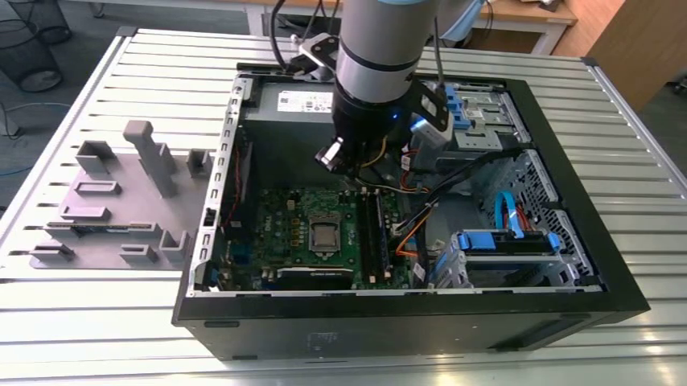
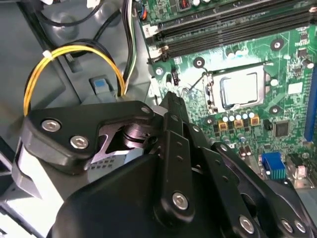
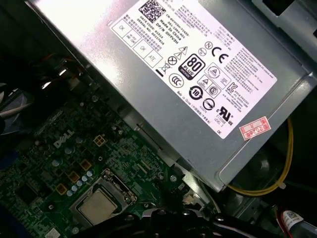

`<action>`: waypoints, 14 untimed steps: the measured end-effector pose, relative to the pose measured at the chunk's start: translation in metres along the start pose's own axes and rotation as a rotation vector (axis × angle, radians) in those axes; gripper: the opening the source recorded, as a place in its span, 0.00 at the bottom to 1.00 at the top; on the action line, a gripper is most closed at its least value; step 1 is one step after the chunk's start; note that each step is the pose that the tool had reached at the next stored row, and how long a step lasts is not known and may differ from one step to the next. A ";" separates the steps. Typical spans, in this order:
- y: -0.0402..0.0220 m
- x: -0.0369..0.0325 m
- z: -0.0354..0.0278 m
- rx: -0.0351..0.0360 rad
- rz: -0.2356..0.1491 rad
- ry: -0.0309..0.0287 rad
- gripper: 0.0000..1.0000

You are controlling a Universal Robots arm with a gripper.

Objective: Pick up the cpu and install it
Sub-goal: 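Install the first cpu locking lever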

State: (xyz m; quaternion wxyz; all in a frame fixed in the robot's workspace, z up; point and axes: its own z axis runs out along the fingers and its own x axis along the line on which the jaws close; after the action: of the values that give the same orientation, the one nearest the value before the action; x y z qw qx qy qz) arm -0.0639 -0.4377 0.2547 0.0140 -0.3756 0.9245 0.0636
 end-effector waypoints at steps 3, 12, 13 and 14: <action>-0.0004 0.0000 0.0047 0.0000 0.000 -0.0002 0.10; -0.0014 0.0008 0.0129 0.0140 0.000 0.0134 0.10; -0.0016 0.0009 0.0131 0.0163 0.001 0.0156 0.10; -0.0017 0.0011 0.0133 0.0186 0.001 0.0178 0.10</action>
State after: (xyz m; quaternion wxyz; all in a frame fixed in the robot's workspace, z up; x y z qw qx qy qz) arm -0.0638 -0.4380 0.2413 0.0093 -0.3757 0.9253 0.0517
